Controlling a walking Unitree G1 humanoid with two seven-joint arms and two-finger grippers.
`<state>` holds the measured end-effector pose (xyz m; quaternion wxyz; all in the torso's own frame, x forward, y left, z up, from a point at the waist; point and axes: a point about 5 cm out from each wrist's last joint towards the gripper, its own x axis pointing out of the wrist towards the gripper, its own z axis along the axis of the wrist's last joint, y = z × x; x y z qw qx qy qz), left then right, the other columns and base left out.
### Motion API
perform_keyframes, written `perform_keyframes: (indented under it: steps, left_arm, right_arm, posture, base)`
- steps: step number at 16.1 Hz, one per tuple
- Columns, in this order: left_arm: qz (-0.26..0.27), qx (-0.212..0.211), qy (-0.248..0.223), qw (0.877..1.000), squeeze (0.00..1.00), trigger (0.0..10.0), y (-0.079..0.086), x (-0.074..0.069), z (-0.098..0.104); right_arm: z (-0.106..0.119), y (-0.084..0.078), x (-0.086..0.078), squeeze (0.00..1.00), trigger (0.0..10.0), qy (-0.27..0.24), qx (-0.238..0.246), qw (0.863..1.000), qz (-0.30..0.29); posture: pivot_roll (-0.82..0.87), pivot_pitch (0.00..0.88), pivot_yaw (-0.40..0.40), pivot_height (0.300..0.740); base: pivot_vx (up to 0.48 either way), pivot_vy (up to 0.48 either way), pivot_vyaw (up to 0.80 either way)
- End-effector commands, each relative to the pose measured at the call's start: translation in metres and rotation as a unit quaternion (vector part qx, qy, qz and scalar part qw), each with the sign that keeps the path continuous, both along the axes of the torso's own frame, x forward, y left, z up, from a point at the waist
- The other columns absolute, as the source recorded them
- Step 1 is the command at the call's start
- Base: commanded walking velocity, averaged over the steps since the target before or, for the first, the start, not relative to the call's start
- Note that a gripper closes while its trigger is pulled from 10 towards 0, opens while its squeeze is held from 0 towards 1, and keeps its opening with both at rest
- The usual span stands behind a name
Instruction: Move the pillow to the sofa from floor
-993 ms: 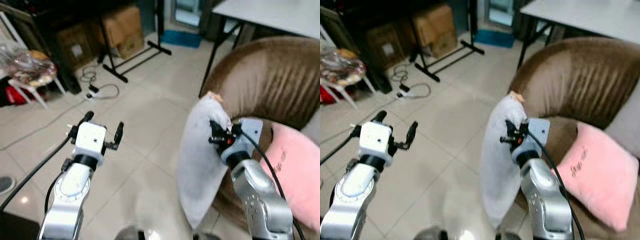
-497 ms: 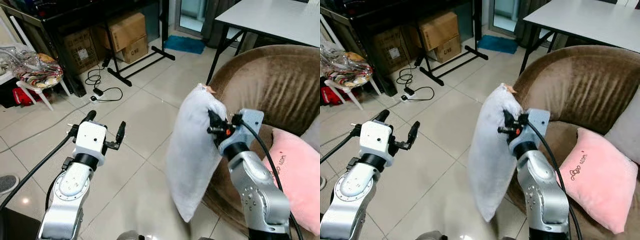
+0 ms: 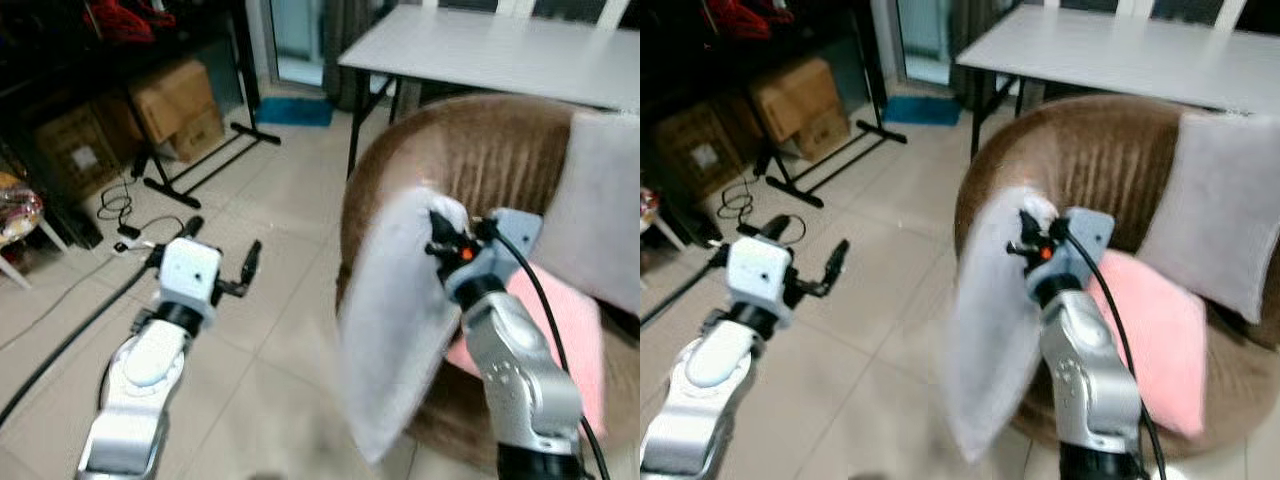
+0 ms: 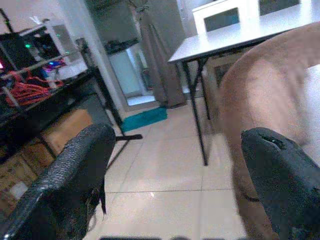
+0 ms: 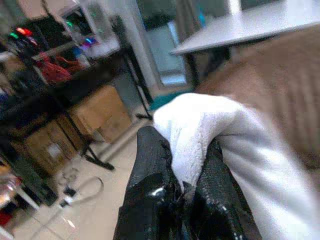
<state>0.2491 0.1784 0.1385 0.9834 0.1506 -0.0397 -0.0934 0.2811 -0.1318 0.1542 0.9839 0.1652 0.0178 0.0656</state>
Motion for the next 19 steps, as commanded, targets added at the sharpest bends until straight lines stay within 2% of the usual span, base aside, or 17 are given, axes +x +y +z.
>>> perform_keyframes:
  steps: [1, 19]
  left_arm:
    - [0.0, -0.002, -0.003, 1.0, 0.0, 10.0, 0.001, 0.001, 0.002]
    - [-0.039, 0.026, 0.014, 0.999, 0.0, 10.0, -0.001, -0.004, -0.004]
  right_arm:
    - [0.014, 0.004, 0.001, 0.0, 10.0, -0.041, 0.009, 0.999, 0.009]
    - [0.02, 0.017, 0.014, 0.0, 10.0, -0.059, 0.004, 0.998, 0.035]
  posture:
    - [0.0, 0.0, 0.056, 0.74]
    - [0.02, 0.0, 0.028, 0.74]
  base:
    - [0.289, 0.0, 0.0]
    - [0.291, 0.0, 0.0]
